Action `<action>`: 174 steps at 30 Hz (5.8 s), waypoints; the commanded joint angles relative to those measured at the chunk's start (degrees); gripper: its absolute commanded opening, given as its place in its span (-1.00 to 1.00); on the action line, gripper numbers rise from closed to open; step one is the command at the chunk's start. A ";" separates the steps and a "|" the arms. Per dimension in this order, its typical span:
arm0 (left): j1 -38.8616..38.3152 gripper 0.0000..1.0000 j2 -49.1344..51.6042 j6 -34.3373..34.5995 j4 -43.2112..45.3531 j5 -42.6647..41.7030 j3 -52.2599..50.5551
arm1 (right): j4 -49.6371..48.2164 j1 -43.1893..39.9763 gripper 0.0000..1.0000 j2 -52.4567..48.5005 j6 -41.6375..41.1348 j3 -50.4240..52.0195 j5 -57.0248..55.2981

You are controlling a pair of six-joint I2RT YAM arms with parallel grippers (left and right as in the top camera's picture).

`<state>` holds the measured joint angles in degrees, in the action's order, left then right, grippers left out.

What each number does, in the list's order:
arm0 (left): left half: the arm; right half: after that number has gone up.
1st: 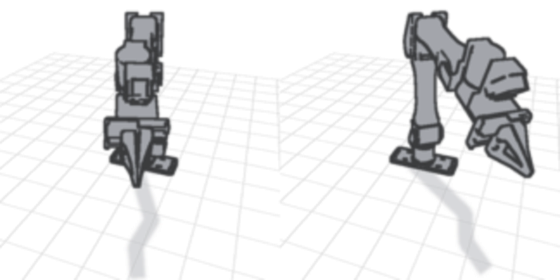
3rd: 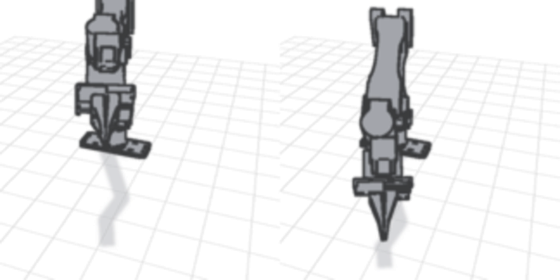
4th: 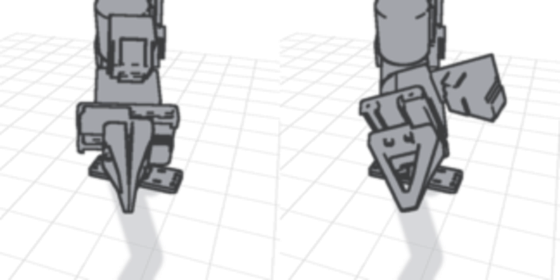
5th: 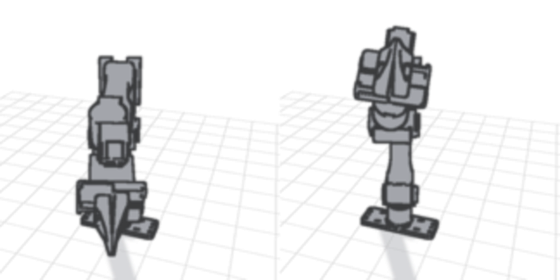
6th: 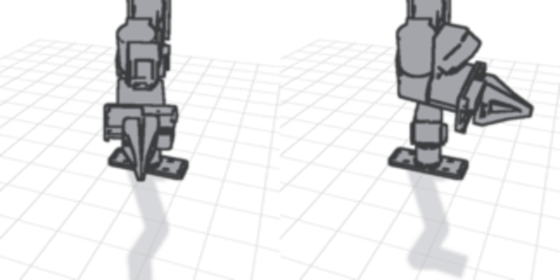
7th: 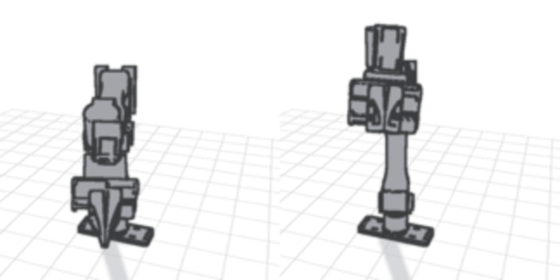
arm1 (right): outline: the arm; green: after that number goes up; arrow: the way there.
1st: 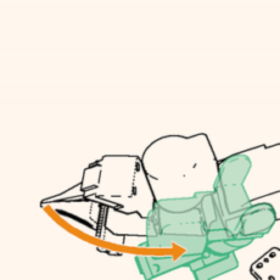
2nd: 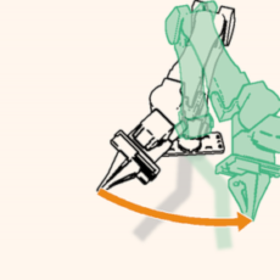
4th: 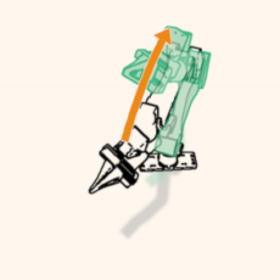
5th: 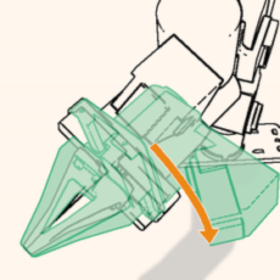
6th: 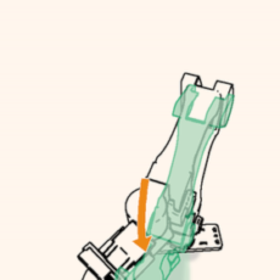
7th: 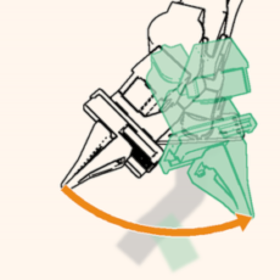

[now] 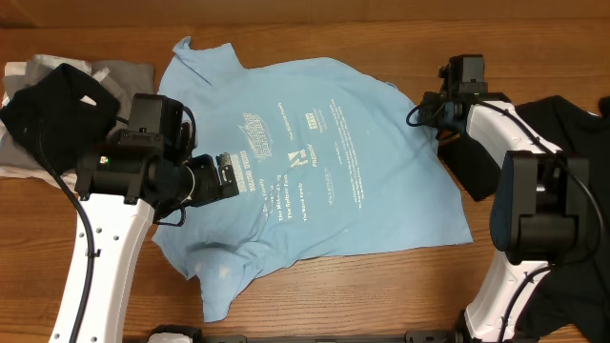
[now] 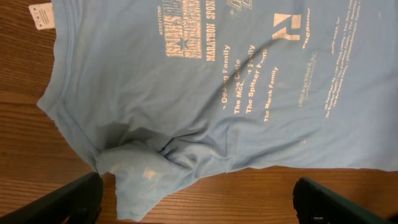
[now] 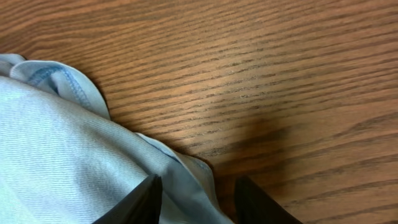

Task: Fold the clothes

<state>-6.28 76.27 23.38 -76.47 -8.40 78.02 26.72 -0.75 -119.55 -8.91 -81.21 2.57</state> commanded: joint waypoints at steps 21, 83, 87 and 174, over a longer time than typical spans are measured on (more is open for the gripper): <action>-0.11 1.00 -0.96 -1.53 0.09 -0.61 -0.17 | -3.32 -0.07 -0.92 -2.32 -1.20 -0.22 -6.45; -0.13 1.00 -0.61 -1.51 2.67 -1.73 -0.17 | -1.03 7.63 0.70 -6.78 -8.26 -14.40 -7.02; -0.13 1.00 -0.61 -1.53 2.58 -1.73 -0.17 | -2.14 7.43 0.66 -8.46 -9.16 -14.40 -6.91; -0.11 1.00 -0.61 -1.55 1.05 -1.53 -0.17 | -5.01 7.56 0.02 -15.08 -13.64 -20.02 -9.64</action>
<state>-6.28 76.27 23.38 -75.40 -9.45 78.02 22.39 6.79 -134.06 -22.52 -99.74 -6.44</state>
